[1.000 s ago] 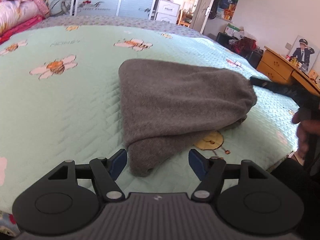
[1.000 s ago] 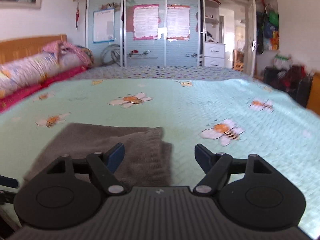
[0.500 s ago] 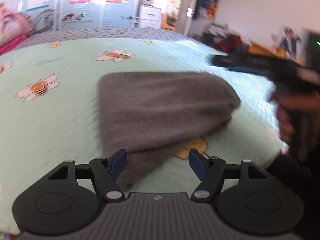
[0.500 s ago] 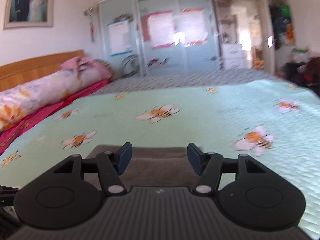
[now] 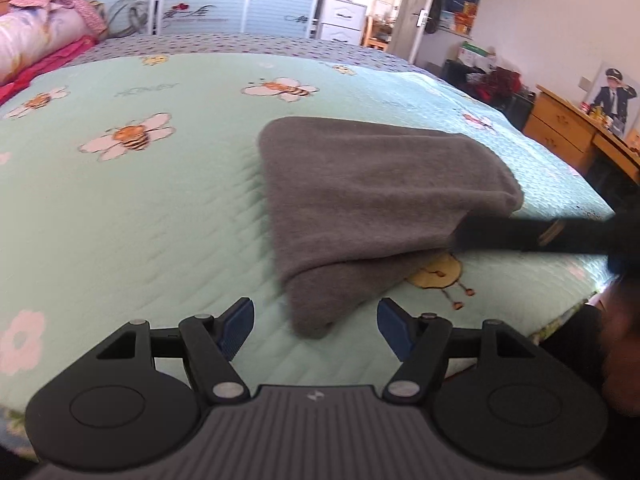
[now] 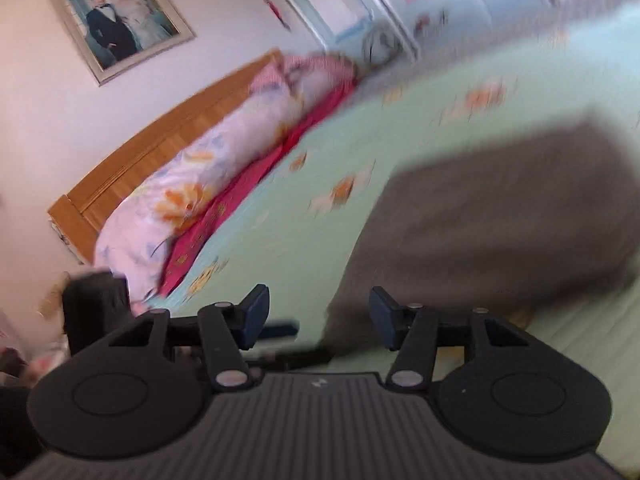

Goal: Fold clothes

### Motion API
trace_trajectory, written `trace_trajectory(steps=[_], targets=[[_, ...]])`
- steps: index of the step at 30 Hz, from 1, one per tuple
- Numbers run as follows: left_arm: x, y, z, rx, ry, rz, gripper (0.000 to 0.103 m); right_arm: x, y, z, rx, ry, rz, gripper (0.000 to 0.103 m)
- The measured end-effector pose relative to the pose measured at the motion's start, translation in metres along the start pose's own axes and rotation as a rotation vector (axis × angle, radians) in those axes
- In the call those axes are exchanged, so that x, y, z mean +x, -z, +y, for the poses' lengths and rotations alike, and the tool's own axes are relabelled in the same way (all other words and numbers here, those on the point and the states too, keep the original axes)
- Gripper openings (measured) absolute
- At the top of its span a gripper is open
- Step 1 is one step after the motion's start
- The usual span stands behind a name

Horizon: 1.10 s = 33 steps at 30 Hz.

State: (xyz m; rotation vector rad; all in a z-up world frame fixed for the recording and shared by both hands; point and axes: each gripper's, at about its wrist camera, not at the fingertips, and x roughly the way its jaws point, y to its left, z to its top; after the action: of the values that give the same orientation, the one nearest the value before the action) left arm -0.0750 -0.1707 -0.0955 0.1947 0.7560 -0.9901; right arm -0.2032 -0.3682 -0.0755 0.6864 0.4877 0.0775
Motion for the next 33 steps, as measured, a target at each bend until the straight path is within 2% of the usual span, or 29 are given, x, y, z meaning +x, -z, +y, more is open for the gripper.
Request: trace_trajectory(steps=[3, 7, 9, 12, 16, 21, 27, 33], targets=[[-0.012, 0.006, 0.012, -0.029, -0.033, -0.004, 0.071, 0.032, 0.011, -0.010, 0.144, -0.035, 0.029, 0.050], [-0.016, 0.010, 0.020, -0.066, -0.041, -0.010, 0.071, 0.042, 0.004, -0.031, 0.308, -0.059, -0.041, 0.045], [-0.014, 0.010, 0.018, -0.066, -0.030, -0.006, 0.071, 0.043, 0.008, -0.035, 0.383, -0.041, -0.052, 0.028], [-0.012, 0.011, 0.013, -0.051, -0.014, -0.001, 0.071, 0.043, 0.006, -0.041, 0.496, -0.032, -0.064, 0.010], [-0.012, 0.013, 0.007, -0.030, 0.003, -0.002, 0.071, 0.041, -0.001, -0.038, 0.609, -0.054, -0.089, 0.006], [-0.014, 0.010, 0.002, -0.003, 0.016, -0.037, 0.071, 0.040, -0.011, -0.034, 0.657, -0.066, -0.093, 0.005], [-0.020, 0.002, -0.023, 0.155, 0.012, -0.123, 0.071, 0.039, -0.008, -0.039, 0.658, -0.040, -0.051, 0.005], [0.008, 0.003, -0.045, 0.249, 0.054, -0.074, 0.071, 0.036, -0.004, -0.040, 0.658, -0.014, -0.011, 0.005]])
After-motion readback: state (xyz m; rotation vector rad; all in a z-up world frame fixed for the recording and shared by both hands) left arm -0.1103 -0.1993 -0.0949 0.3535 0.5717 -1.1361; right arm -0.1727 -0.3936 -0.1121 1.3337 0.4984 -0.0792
